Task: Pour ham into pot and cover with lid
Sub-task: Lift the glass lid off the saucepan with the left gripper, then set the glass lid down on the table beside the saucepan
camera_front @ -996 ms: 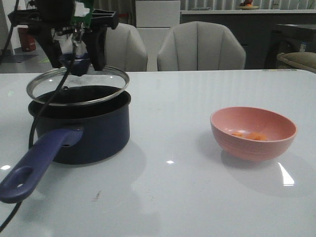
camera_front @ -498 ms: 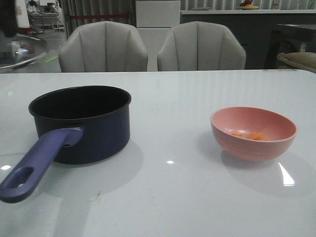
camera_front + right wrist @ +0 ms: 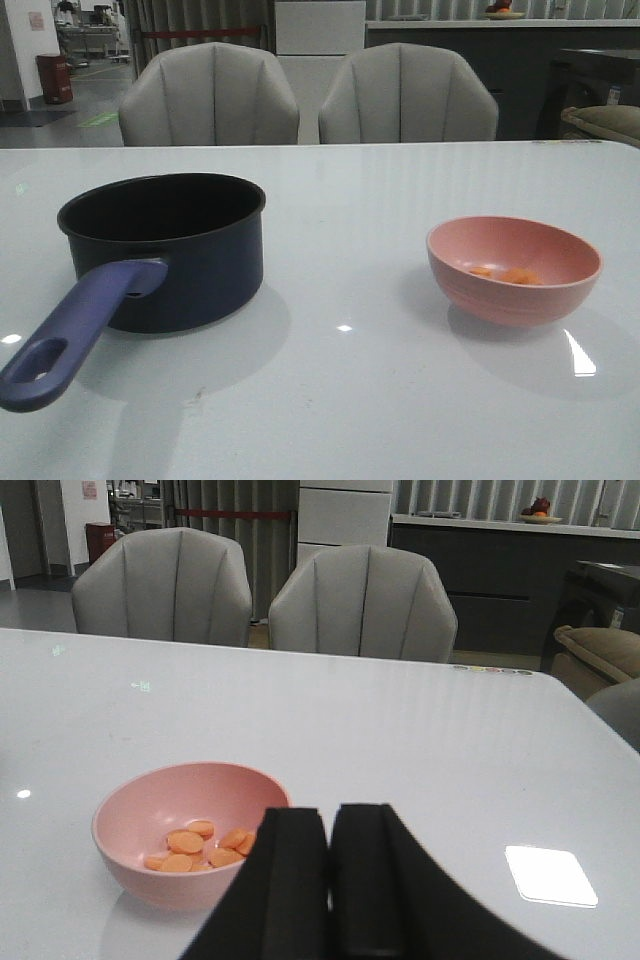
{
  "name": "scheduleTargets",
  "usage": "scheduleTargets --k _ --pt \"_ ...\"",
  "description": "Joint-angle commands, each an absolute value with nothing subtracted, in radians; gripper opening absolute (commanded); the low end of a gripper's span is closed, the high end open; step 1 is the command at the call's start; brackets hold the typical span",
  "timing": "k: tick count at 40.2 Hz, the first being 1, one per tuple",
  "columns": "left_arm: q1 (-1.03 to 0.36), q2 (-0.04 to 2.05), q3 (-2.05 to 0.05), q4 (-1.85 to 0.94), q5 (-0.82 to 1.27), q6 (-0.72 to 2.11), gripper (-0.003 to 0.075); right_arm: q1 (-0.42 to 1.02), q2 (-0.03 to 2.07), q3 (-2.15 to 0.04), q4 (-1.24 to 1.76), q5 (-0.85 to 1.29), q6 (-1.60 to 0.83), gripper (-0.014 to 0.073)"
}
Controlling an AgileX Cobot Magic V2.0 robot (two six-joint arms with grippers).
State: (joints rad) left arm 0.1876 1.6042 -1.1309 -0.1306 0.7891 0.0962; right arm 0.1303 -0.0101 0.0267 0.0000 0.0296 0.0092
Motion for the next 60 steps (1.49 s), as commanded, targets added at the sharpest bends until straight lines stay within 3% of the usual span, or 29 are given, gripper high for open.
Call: scheduleTargets --k 1,12,20,36,48,60 --pt "0.177 1.581 -1.118 -0.152 0.670 0.104 0.0262 0.126 -0.030 0.022 -0.009 -0.049 0.007 0.0150" --pt "0.132 1.710 -1.114 -0.121 0.631 0.121 0.0373 0.126 -0.030 0.022 -0.009 -0.049 0.007 0.0150" --pt "0.132 1.752 -1.117 -0.109 0.622 0.121 0.0595 0.126 -0.030 0.022 -0.009 -0.049 0.007 0.0150" --pt "0.107 1.652 -1.181 -0.130 0.690 0.121 0.0593 0.126 -0.030 0.022 -0.009 -0.049 0.007 0.0150" --pt "-0.013 1.355 -1.131 -0.130 0.610 0.121 0.0582 0.126 -0.030 0.022 -0.009 -0.049 0.007 0.0150" --pt "-0.113 1.037 -0.915 -0.135 0.405 0.121 0.0582 0.126 -0.030 0.022 -0.009 -0.049 0.007 0.0150"
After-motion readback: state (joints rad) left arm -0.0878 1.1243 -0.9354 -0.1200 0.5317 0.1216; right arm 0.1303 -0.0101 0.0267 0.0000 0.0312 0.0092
